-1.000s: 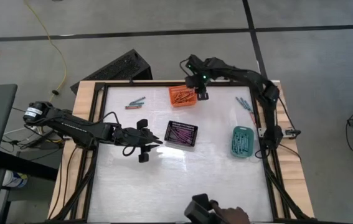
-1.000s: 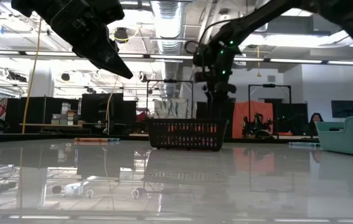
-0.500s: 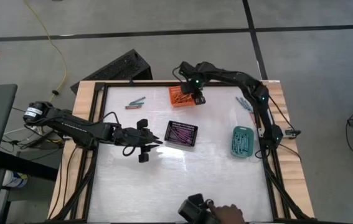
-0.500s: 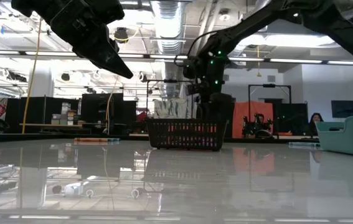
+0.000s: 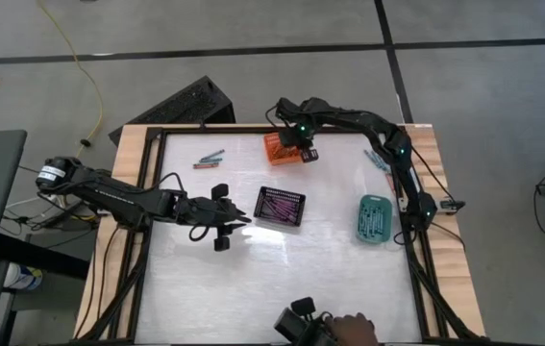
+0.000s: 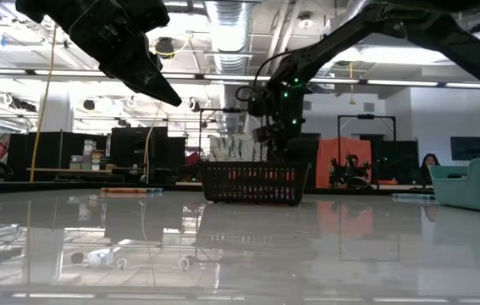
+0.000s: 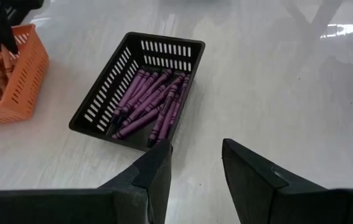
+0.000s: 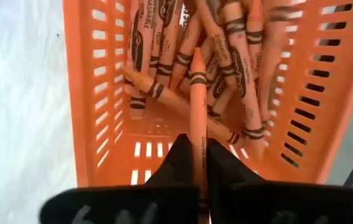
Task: Sort crayons
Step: Put the orange crayon into the orange bin, then put the light blue green crayon into the green bin
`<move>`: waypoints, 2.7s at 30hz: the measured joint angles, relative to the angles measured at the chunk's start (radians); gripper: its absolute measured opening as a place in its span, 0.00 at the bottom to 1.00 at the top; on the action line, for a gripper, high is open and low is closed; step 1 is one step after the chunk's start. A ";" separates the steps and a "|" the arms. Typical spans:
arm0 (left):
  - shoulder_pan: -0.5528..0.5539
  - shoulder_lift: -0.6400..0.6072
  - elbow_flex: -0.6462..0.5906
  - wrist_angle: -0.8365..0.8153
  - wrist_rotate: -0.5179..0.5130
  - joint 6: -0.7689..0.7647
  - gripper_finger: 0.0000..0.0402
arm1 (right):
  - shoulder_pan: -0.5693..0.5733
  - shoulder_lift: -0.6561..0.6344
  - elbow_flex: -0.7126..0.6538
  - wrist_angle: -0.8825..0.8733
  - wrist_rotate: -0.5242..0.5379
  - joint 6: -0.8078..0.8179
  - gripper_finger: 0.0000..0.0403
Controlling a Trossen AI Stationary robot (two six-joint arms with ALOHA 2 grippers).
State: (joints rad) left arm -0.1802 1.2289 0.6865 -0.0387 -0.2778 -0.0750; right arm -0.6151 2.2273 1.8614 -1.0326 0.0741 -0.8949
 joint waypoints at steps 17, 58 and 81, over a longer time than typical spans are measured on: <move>0.000 0.000 0.000 -0.001 -0.004 0.005 0.33 | 0.034 -0.023 0.046 0.012 -0.047 0.016 0.02; -0.039 0.000 0.000 -0.010 0.001 0.023 0.33 | -0.124 -0.424 0.003 -0.477 -0.102 0.621 0.48; -0.050 0.000 0.000 -0.004 -0.077 0.032 0.33 | -0.393 -0.607 -0.725 -0.024 -0.101 0.730 0.39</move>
State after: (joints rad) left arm -0.2306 1.2289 0.6865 -0.0429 -0.3551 -0.0433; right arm -1.0085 1.6202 1.1362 -1.0568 -0.0265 -0.1646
